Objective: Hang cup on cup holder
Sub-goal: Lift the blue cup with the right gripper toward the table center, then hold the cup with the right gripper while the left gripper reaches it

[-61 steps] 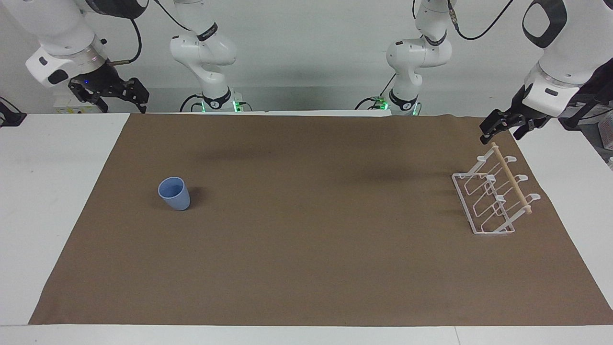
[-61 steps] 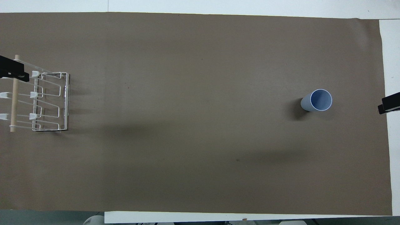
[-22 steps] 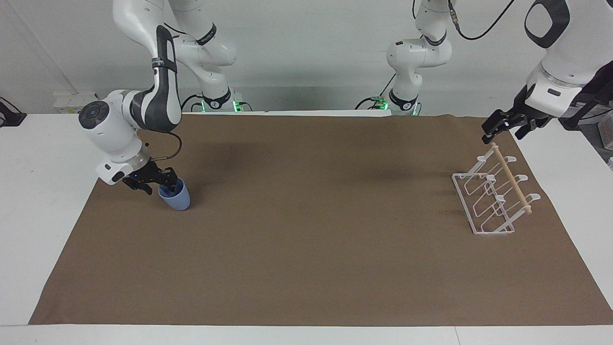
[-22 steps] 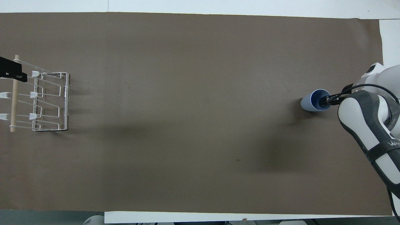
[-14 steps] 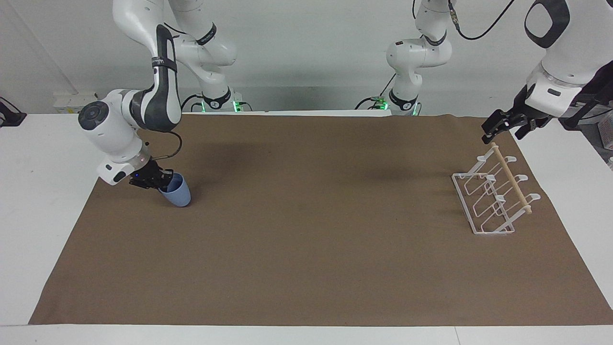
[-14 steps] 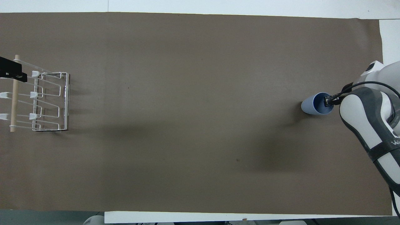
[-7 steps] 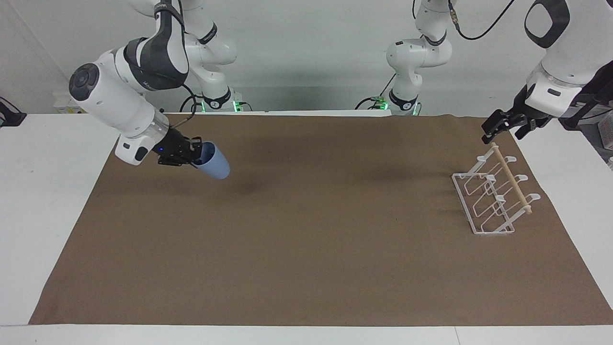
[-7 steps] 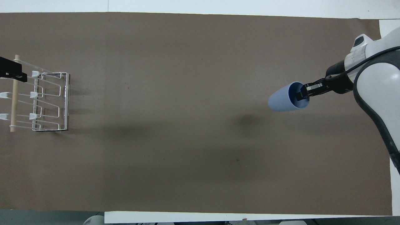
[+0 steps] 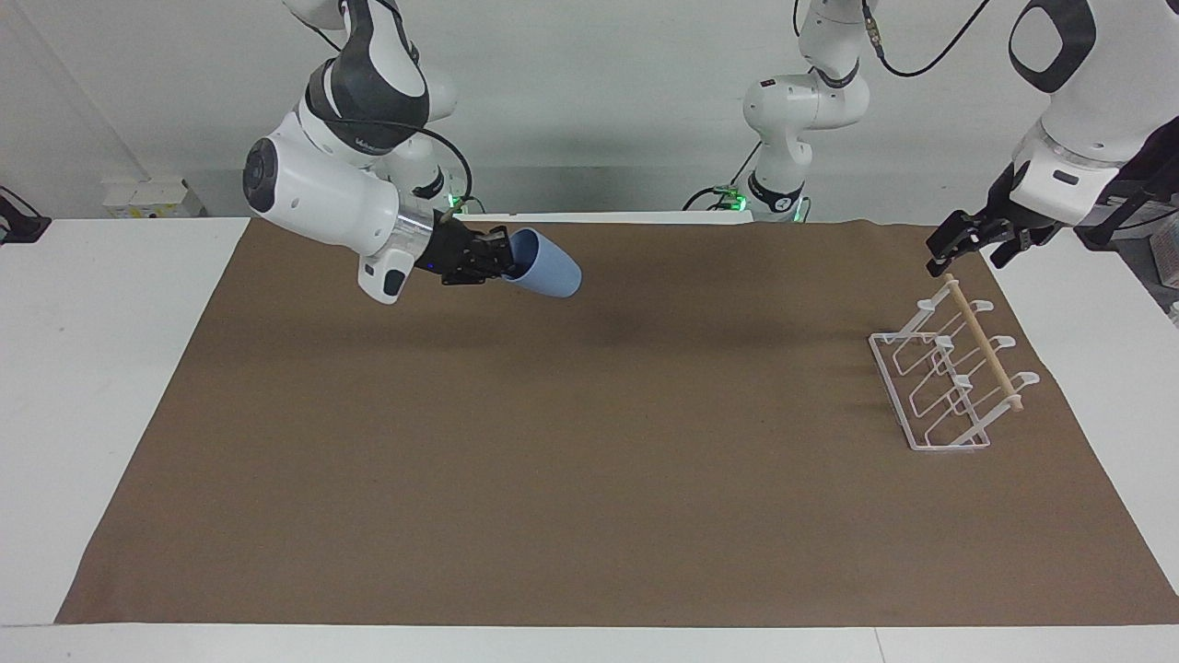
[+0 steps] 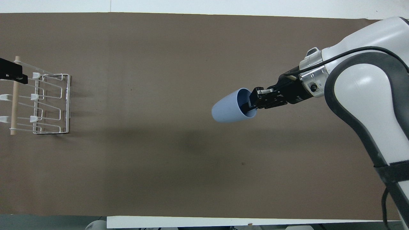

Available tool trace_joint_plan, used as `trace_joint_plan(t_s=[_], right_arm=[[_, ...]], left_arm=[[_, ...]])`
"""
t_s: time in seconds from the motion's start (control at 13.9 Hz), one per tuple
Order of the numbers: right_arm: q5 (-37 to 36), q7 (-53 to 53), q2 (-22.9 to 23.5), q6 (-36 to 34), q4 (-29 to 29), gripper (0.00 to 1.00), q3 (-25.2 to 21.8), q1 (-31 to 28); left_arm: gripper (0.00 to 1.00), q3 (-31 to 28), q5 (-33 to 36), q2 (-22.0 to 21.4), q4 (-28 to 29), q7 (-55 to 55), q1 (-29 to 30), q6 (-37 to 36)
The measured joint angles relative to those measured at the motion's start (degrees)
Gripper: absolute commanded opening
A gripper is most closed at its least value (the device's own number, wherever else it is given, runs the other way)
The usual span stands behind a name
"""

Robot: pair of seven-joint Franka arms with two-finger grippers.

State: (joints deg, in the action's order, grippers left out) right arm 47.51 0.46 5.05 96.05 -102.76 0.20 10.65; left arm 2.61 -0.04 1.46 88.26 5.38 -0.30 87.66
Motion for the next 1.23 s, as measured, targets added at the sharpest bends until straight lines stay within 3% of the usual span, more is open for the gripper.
trace_joint_plan(t_s=[0.36, 0.79, 0.94, 1.23], right_arm=[[11.63, 4.63, 0.54, 2.53, -2.30, 0.00, -0.03, 0.92], [17.06, 4.83, 1.85, 6.28, -2.80, 0.00, -0.06, 1.59], [18.38, 4.83, 2.40, 7.80, -2.80, 0.00, -0.05, 2.66], [18.57, 4.88, 2.50, 8.82, -2.83, 0.00, -0.13, 3.17]], left_arm=[[1.00, 0.13, 0.00, -0.12, 0.00, 0.26, -0.08, -0.51], [1.00, 1.38, -0.31, -0.77, 0.02, 7.56, -2.04, -1.45], [1.00, 1.46, -3.12, -1.60, 1.48, 16.55, -4.26, -2.34], [1.00, 1.78, -15.27, -4.09, 6.42, 44.33, -10.45, 1.95]])
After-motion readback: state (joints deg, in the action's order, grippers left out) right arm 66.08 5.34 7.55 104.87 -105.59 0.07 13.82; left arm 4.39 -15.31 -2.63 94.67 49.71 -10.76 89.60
